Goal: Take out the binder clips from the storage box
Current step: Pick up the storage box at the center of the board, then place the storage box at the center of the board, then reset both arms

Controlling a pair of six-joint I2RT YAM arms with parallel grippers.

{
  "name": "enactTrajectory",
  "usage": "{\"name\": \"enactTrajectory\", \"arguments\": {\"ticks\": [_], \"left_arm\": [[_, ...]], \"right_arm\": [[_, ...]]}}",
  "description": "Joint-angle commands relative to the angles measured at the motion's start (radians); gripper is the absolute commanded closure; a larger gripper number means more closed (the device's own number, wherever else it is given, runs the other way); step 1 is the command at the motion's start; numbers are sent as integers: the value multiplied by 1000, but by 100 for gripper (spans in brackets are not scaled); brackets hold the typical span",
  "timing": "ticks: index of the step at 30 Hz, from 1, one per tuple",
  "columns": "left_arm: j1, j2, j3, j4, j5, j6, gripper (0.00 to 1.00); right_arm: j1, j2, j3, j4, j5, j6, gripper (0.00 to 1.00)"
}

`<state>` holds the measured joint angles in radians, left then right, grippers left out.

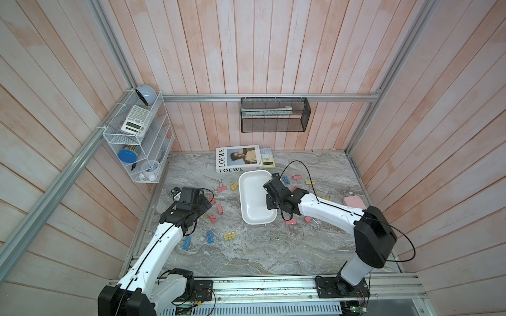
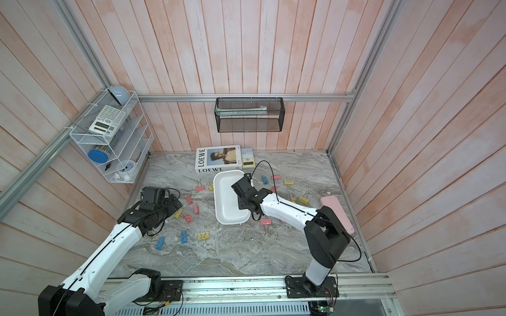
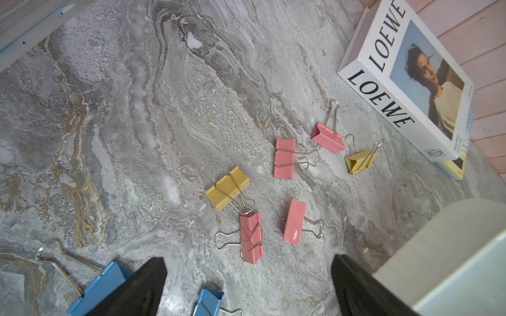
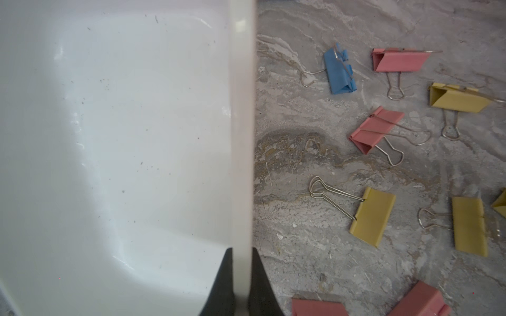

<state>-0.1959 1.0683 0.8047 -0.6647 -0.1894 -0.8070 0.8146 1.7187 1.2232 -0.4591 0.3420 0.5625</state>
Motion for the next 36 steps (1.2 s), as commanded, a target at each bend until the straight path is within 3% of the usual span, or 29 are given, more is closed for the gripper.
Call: {"name": "enactTrajectory", "arguments": {"ticks": [1, 6, 8, 10, 13, 18, 23, 27, 31, 36], "left_arm": [[-29, 10, 44, 2, -28, 28, 0], [-42, 4, 52, 6, -14, 29, 0], [-44, 4, 57, 6, -6, 31, 0], [-45, 4, 64, 6, -2, 36, 0], [-48, 1, 73, 12, 5, 50, 0], [-49, 4, 75, 9, -53, 94, 0], [-49, 6, 20, 97, -205, 138, 0], [-50, -26, -114, 321, -354, 224, 0], [-50, -36, -244, 589, -459, 380, 0], [-21, 13, -357, 943, -482, 579, 0]], "right_arm": [[-8, 65, 92, -102, -46, 26, 96], [-48, 148, 151, -177, -165, 45, 91], [-76, 167, 164, -201, -229, 45, 75], [-88, 165, 159, -198, -250, 42, 67], [-92, 134, 147, -191, -223, 32, 46], [-115, 60, 120, -196, -149, -22, 27], [-148, -117, 16, -138, 72, -55, 2], [-204, -285, -148, 59, 233, -140, 2], [-305, -410, -304, 267, 290, -271, 2], [-426, -492, -525, 566, 336, -432, 2]]}}
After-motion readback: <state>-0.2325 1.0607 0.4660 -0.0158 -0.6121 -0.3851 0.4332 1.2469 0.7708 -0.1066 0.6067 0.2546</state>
